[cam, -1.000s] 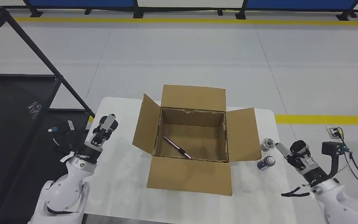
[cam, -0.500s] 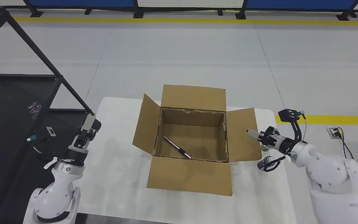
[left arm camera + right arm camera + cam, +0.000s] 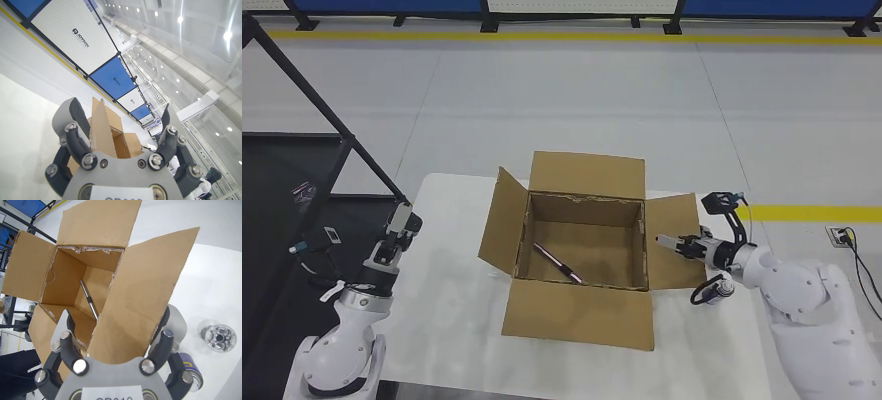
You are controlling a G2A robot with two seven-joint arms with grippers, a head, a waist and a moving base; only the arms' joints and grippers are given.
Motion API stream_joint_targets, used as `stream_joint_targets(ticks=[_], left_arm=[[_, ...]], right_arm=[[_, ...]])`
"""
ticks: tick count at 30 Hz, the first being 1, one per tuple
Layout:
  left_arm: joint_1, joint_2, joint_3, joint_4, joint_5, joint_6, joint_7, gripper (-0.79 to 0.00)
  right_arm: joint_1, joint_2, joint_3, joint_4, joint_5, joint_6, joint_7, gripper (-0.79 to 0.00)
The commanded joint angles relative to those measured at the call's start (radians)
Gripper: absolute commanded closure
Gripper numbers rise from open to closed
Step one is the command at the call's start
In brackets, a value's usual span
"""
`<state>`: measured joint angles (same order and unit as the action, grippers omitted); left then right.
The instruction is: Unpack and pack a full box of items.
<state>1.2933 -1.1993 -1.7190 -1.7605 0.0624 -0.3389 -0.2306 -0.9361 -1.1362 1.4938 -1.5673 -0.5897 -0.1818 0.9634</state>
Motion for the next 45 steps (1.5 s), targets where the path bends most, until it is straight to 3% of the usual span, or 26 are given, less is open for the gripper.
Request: stream_joint_targets(ticks=[1,13,19,23,29,34,39,45], left_arm=[[-0.004,0.0,0.002,0.004,0.0,0.0,-0.003,-0.785],[-0.001,0.003,-0.001,0.013,-0.011,-0.017,-0.009,-0.785],[0.004,0.005,-0.005,0.011,-0.016,-0.018,-0.011,-0.785],[0.004,0.005,-0.002,0.006,-0.014,-0.016,-0.013,-0.785],[-0.012,0.006,0.015,0.003,-0.006,0.0,-0.02,-0.785],[-0.035,0.006,0.036,0.005,0.005,0.01,-0.026,-0.785],[-0.054,0.005,0.054,0.015,0.011,0.015,-0.027,-0.785],[-0.064,0.006,0.065,0.023,0.015,0.017,-0.026,-0.785]], right_arm=[[-0.006,0.001,-0.008,-0.013,0.0,-0.001,-0.004,-0.785],[-0.011,0.003,-0.062,-0.07,-0.05,0.064,-0.066,-0.785],[-0.057,0.012,0.002,-0.104,-0.057,0.087,-0.139,-0.785],[-0.187,0.026,0.116,-0.203,-0.094,0.065,-0.252,-0.785],[-0.48,0.032,0.259,-0.358,-0.265,0.08,-0.482,-0.785],[-0.615,0.029,0.278,-0.36,-0.366,0.147,-0.535,-0.785],[-0.622,0.026,0.234,-0.297,-0.409,0.161,-0.521,-0.785],[-0.53,0.022,0.165,-0.158,-0.425,0.17,-0.477,-0.785]])
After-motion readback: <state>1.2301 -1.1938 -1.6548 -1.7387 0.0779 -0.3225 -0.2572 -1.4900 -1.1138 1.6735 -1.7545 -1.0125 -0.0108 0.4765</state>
